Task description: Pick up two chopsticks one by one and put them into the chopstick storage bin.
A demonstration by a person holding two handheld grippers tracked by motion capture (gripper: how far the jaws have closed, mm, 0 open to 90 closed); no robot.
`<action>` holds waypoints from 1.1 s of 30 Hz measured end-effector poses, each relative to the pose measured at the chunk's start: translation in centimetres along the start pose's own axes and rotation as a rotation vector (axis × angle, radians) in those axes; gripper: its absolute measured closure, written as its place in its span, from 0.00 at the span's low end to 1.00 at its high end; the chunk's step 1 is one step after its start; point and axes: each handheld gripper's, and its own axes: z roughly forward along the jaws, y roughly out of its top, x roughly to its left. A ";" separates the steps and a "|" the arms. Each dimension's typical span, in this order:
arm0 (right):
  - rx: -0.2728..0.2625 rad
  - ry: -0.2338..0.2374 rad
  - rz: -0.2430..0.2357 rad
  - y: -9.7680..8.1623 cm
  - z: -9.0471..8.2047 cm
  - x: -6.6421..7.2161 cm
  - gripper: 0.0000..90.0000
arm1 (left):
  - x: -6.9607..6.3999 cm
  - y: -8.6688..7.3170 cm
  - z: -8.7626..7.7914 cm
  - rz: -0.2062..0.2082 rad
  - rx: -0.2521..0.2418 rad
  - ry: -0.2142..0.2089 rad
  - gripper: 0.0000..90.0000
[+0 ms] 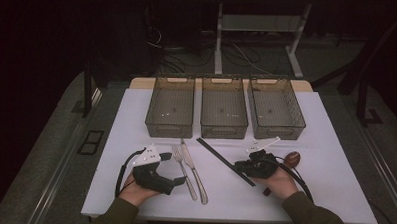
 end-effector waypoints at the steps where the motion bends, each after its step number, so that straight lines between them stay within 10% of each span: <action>1: 0.002 -0.007 -0.004 0.0 0.0 0.0 0.90 | 0.0 0.0 0.0 0.001 0.000 -0.001 0.02; 33: -0.060 -0.068 -0.011 -0.3 -1.2 0.0 0.95 | 0.0 0.0 0.0 0.006 0.002 -0.002 0.03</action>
